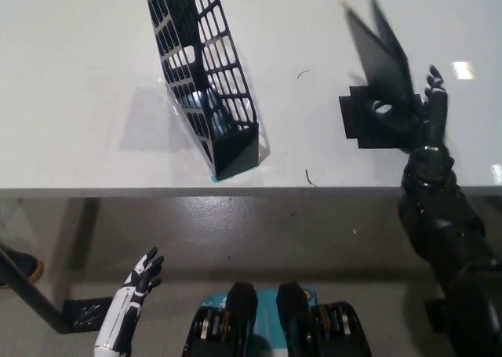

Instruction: A notebook is kept standing on the table on the right hand side and a black shelf is kept on the left hand side and the robot uses its right hand to grab the notebook and places it in the shelf

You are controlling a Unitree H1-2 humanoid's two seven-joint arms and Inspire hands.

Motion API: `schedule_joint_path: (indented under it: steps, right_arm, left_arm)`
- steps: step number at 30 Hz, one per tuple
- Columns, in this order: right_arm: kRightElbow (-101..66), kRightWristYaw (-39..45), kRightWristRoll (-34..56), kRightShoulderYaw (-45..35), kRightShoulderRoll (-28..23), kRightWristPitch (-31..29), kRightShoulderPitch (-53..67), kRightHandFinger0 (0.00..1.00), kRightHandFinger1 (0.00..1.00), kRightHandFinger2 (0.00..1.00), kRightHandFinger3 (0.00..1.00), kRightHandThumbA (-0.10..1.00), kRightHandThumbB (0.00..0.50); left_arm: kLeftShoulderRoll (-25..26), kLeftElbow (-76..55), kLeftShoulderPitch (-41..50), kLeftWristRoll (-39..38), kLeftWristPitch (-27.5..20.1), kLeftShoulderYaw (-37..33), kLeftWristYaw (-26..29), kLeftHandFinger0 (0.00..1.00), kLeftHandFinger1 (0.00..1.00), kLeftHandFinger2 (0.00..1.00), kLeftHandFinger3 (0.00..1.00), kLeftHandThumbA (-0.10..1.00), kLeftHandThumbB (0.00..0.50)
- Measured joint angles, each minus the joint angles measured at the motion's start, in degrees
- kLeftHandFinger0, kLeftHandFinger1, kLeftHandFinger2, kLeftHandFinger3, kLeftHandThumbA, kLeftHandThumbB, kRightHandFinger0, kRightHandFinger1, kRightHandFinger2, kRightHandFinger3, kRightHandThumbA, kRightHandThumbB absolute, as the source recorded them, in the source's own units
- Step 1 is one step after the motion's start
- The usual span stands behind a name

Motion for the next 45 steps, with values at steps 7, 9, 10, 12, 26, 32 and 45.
schedule_joint_path:
  steps: [7,9,10,12,26,32,45]
  right_arm:
    - [1.7,-2.4,5.5,-5.2,-1.0,-2.7,-4.1,0.0,0.03,0.45,0.53,-0.1,0.095]
    - [1.3,-2.5,6.7,-5.7,-0.9,-3.9,-4.3,0.0,0.0,0.39,0.48,-0.09,0.109]
    - [0.9,-2.5,7.4,-5.8,-0.6,-4.5,-4.3,0.0,0.0,0.36,0.45,-0.04,0.118]
    - [-0.3,-2.5,8.3,-6.0,-0.2,-5.1,-4.3,0.0,0.0,0.37,0.45,-0.07,0.109]
    - [-12.5,-3.1,10.1,-2.5,1.4,-6.8,-2.9,0.0,0.02,0.47,0.52,-0.1,0.105]
    - [-24.7,-3.1,8.4,2.6,2.7,-6.3,1.1,0.0,0.03,0.4,0.51,-0.1,0.087]
    - [-47.7,-3.0,1.6,12.3,6.5,-1.6,12.3,0.0,0.19,0.62,0.75,-0.1,0.082]
  left_arm:
    - [0.0,0.3,-0.3,0.0,-0.2,0.3,0.0,1.0,1.0,1.0,1.0,1.0,0.143]
    - [0.0,0.6,-0.3,0.0,-0.5,0.4,0.0,1.0,1.0,1.0,1.0,1.0,0.147]
    - [0.0,0.9,-0.3,-0.1,-0.8,0.4,0.0,1.0,1.0,1.0,1.0,1.0,0.163]
    - [0.0,1.3,-0.3,-0.1,-1.0,0.5,0.0,1.0,1.0,1.0,1.0,1.0,0.165]
    - [-0.1,1.3,-0.1,-0.1,-1.1,0.6,0.0,1.0,1.0,1.0,1.0,1.0,0.147]
    - [-0.1,1.6,-0.1,0.0,-1.0,0.6,0.0,1.0,1.0,1.0,1.0,1.0,0.156]
    - [-0.2,1.9,-0.1,0.2,-1.0,0.6,0.0,1.0,1.0,1.0,1.0,1.0,0.145]
